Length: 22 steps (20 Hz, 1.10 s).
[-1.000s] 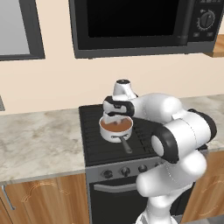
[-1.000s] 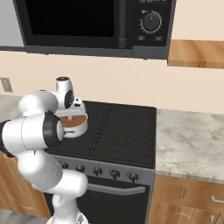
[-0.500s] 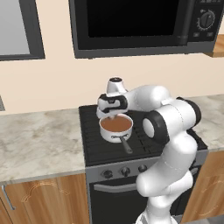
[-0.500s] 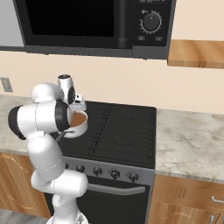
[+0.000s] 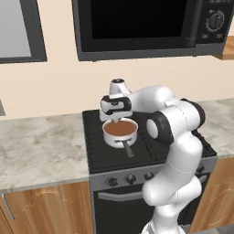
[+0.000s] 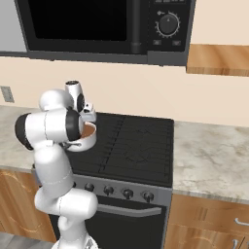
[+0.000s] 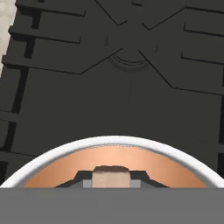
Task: Pick up the sugar cube(s) and place them in the saucepan with hot chocolate.
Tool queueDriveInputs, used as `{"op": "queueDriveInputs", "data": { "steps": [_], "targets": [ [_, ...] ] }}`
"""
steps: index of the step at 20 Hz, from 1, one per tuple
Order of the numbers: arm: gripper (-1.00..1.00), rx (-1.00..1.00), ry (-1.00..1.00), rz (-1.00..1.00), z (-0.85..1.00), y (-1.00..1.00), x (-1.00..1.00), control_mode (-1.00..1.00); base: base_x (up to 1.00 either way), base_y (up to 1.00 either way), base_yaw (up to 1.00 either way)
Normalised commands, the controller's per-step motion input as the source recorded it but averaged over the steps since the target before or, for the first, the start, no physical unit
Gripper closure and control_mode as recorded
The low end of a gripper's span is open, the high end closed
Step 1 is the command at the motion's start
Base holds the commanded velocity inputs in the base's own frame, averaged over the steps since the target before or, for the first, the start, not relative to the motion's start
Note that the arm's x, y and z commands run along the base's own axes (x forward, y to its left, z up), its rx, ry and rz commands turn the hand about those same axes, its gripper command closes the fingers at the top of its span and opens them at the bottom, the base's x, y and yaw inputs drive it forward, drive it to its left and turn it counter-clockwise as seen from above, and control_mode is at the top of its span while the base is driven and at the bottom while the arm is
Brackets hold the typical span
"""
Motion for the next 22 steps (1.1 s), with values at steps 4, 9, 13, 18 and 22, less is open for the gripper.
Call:
{"op": "queueDriveInputs", "data": {
  "steps": [4, 9, 13, 18, 22],
  "targets": [
    [1.00, 0.00, 0.00, -0.04, -0.28, -0.04, -0.03, -1.00, 0.00, 0.00, 0.00],
    [1.00, 0.03, -0.03, 0.00, 0.01, -0.06, -0.36, -1.00, 0.00, 0.00, 0.00],
    [1.00, 0.01, -0.05, 0.00, 0.02, 0.00, -0.22, -1.00, 0.00, 0.00, 0.00],
    [1.00, 0.00, -0.01, -0.02, 0.00, -0.10, -0.03, -1.00, 0.00, 0.00, 0.00],
    [-1.00, 0.00, -0.03, 0.00, 0.06, 0.00, 0.00, -1.00, 0.00, 0.00, 0.00]
  ]
}}
